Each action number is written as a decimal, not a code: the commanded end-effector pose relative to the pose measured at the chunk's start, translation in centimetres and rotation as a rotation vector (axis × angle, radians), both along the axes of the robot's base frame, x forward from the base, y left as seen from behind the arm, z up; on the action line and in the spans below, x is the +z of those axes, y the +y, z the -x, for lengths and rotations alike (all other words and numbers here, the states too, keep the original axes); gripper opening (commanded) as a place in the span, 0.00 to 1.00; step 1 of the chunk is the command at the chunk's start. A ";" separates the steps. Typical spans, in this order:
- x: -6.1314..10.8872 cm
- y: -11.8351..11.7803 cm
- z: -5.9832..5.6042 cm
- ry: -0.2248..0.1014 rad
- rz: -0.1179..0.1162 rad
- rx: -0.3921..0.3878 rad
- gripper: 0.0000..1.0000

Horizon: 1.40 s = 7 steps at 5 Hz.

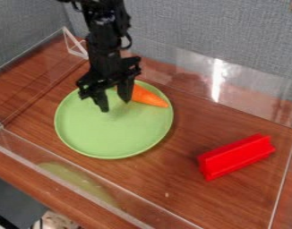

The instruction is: Put the carrot on the green plate

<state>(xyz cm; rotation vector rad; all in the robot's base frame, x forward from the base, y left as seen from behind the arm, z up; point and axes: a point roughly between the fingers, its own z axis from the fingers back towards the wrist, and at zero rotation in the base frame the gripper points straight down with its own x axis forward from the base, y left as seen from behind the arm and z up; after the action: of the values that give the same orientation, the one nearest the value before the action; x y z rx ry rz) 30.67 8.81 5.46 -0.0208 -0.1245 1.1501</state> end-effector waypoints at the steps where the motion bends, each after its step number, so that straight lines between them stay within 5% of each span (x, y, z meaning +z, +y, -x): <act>1: 2.6 -0.3 -1.2 -0.067 -0.018 0.071 0.00; 2: 3.0 -0.9 -1.5 -0.064 -0.019 0.139 0.00; 3: 3.1 -1.5 -1.3 -0.066 -0.020 0.215 1.00; 5: 2.7 -1.9 -1.2 -0.060 -0.022 0.307 1.00; 7: 1.2 -2.6 -1.1 -0.044 -0.025 0.257 1.00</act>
<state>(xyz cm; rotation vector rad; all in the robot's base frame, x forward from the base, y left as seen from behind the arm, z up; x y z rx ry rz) 31.26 6.45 5.83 0.0109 -0.1546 1.4174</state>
